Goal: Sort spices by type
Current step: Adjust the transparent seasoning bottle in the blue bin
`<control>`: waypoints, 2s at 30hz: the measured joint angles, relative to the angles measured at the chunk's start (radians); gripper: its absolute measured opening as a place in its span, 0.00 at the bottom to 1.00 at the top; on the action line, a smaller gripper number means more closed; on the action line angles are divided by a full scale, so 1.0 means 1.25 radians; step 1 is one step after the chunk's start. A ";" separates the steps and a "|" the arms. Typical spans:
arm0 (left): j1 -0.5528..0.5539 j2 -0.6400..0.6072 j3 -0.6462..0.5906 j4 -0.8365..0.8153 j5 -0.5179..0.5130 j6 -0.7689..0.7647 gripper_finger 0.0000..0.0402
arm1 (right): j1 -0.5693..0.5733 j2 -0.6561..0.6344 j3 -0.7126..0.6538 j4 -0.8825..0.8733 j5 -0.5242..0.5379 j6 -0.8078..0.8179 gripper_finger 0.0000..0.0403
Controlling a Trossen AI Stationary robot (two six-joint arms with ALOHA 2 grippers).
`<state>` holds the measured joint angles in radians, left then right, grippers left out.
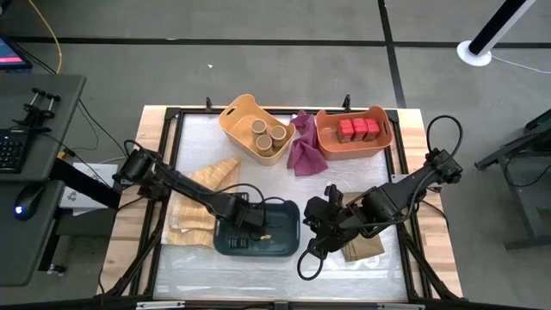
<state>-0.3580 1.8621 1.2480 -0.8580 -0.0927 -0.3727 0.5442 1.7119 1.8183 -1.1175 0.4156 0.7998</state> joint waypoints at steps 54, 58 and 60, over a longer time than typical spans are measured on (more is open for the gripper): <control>0.059 -0.001 0.038 0.263 -0.070 0.234 0.76 | 0.000 0.000 0.000 -0.001 0.001 -0.015 0.00; 0.053 0.009 0.035 0.278 -0.081 0.192 0.76 | 0.000 0.000 0.000 0.000 0.011 -0.016 0.00; 0.054 0.022 0.033 0.268 -0.086 0.189 0.76 | 0.000 0.000 0.000 -0.001 0.012 -0.016 0.00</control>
<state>-0.2907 1.8897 1.2892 -0.5225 -0.2003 -0.1368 0.5437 1.7119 1.8179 -1.1183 0.4302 0.7795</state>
